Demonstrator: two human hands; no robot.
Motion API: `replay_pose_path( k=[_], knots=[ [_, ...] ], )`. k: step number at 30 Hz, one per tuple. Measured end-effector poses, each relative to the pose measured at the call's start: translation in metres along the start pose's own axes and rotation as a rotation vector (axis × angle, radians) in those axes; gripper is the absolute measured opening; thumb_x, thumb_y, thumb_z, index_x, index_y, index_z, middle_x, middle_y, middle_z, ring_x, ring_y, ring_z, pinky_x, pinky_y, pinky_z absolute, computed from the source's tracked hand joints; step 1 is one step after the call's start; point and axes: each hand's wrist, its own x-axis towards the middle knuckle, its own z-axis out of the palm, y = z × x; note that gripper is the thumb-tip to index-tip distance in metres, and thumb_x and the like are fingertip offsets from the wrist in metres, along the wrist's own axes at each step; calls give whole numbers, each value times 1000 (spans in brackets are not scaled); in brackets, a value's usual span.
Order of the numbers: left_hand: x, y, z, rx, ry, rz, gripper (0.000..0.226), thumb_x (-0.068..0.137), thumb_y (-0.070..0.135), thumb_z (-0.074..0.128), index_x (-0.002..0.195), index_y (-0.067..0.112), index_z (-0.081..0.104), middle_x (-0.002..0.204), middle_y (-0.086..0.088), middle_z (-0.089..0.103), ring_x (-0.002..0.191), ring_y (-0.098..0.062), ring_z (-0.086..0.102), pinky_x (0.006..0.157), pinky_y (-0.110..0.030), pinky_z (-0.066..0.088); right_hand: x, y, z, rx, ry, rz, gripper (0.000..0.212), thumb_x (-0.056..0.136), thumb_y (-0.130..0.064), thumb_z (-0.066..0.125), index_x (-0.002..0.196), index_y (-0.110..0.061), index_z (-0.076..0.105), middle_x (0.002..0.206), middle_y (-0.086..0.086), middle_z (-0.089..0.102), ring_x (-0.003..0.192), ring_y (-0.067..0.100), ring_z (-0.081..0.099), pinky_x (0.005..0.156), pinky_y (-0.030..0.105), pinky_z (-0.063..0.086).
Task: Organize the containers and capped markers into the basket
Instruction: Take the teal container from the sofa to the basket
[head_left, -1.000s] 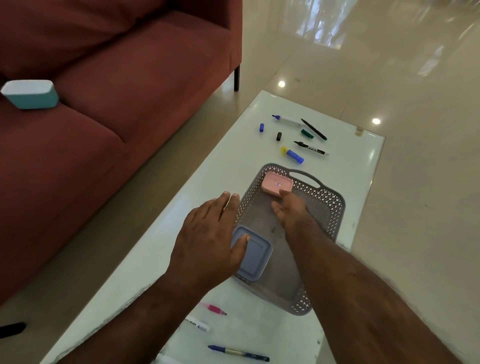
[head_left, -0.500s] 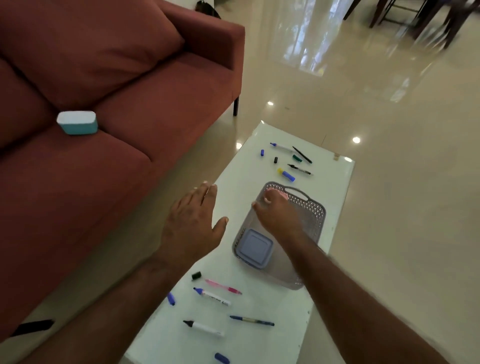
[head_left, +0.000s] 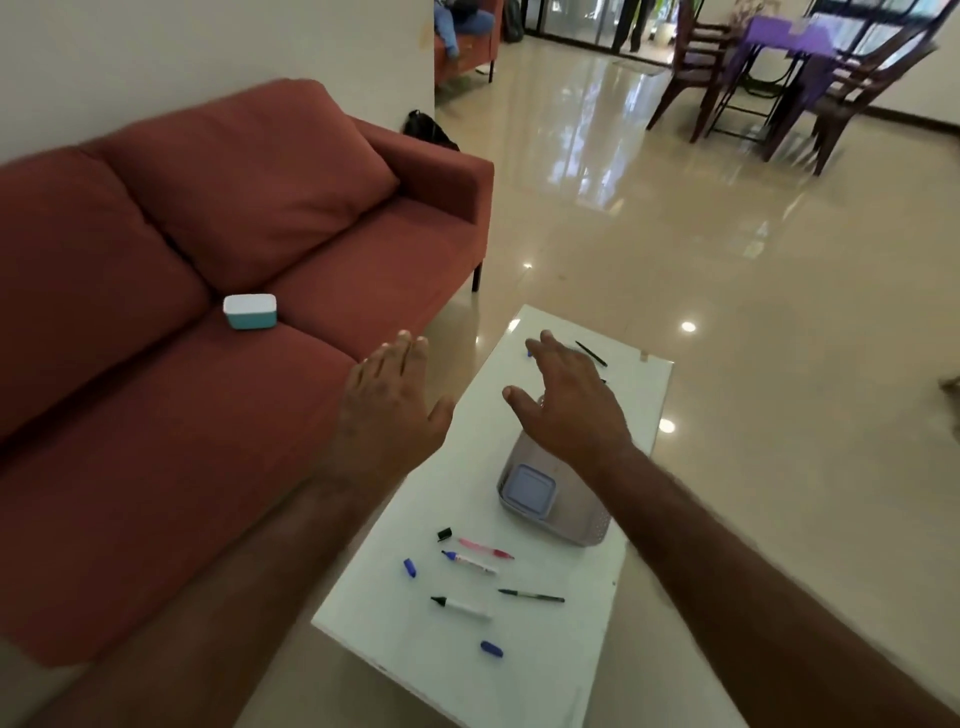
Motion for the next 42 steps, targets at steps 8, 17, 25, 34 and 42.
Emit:
replay_pose_path(
  k=[8,17,25,34,42],
  knots=[
    [-41,-11,-42,13,75,-76,73,84,49,52,144,8,44,148,-18,46,132,-35,48,105,-48,39,-23,-39,-10,4,-27,-132,69,93,-48,56,152,-20,33,162,2,27,148,20,23,115,37,27],
    [-95,-59,-72,52,86,-205,80,82,58,35,146,10,42,151,-16,43,136,-33,44,107,-47,37,-49,-90,11,46,-105,-235,69,94,-50,55,153,-21,32,162,0,27,148,19,23,116,36,27],
    [-98,-159,-79,47,109,-174,76,85,55,45,147,11,40,152,-14,42,136,-31,44,109,-47,38,-41,-177,61,34,-100,-221,69,94,-51,54,153,-22,32,161,-2,28,148,17,24,115,35,28],
    [-90,-305,-93,89,28,-123,76,87,54,48,150,13,35,155,-12,38,139,-29,41,112,-45,33,-13,-290,122,87,-78,-137,71,93,-53,55,153,-26,29,159,-4,32,146,16,29,113,35,31],
    [-66,-358,-86,84,-5,-121,75,86,55,49,148,13,40,153,-12,42,136,-29,45,109,-45,37,29,-321,149,78,-91,-102,68,93,-54,54,151,-25,33,157,-2,36,143,19,33,109,38,36]
  ],
)
